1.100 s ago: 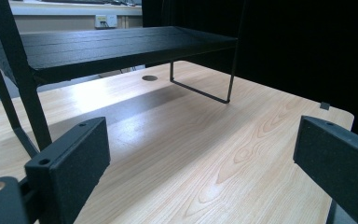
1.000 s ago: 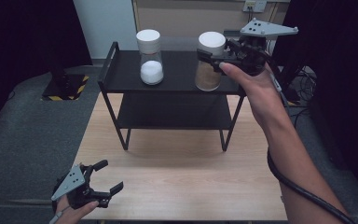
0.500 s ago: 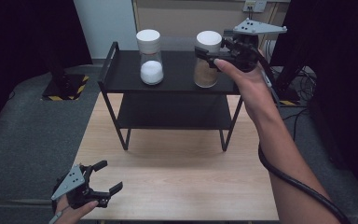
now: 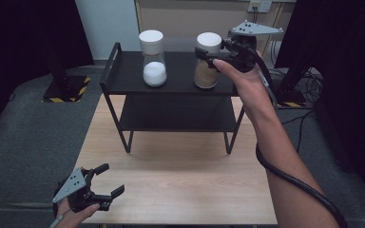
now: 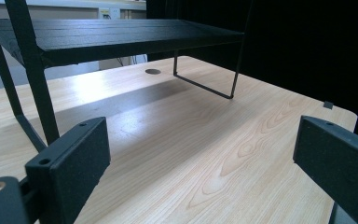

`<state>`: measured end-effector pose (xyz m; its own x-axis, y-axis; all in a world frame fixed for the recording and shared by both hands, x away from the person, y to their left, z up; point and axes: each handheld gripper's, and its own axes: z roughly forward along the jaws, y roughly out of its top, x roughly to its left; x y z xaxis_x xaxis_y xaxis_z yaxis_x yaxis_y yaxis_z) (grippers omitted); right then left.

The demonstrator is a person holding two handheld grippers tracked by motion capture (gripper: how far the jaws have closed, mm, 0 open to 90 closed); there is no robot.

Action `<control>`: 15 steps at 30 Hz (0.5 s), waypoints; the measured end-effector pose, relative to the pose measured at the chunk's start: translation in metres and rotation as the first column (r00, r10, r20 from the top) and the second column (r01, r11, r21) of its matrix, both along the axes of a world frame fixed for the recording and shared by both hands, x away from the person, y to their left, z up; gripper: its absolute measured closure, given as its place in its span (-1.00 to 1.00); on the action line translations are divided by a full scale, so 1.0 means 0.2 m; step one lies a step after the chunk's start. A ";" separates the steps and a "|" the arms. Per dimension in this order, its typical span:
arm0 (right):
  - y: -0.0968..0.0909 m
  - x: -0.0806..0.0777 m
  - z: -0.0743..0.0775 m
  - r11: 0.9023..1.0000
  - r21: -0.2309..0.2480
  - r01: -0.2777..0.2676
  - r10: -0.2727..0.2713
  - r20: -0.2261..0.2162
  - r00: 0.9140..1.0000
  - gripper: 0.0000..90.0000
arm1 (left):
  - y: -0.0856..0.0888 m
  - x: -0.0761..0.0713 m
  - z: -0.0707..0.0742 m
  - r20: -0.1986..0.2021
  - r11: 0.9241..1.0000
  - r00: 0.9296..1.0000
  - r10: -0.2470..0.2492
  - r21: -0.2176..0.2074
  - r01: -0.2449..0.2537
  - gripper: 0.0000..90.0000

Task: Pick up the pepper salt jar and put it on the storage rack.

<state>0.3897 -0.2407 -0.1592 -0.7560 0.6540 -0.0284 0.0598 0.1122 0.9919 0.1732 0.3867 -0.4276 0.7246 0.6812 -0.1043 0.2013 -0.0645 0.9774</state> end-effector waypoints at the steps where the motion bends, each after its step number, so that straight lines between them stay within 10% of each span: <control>1: 0.00 0.00 0.00 1.000 0.000 0.000 0.000 0.000 1.000 -0.23 | 0.00 0.00 0.00 0.000 1.000 1.000 0.000 0.000 0.000 -0.95; 15: -0.02 0.01 -0.02 1.000 0.030 0.010 -0.009 -0.022 1.000 -0.24 | 0.01 0.00 0.00 0.003 1.000 1.000 0.006 -0.004 -0.006 -0.94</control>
<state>0.3914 -0.2438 -0.1626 -0.7501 0.6613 0.0071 0.0819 0.0822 0.9932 0.1724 0.3894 -0.4279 0.7209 0.6851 -0.1046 0.1987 -0.0597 0.9782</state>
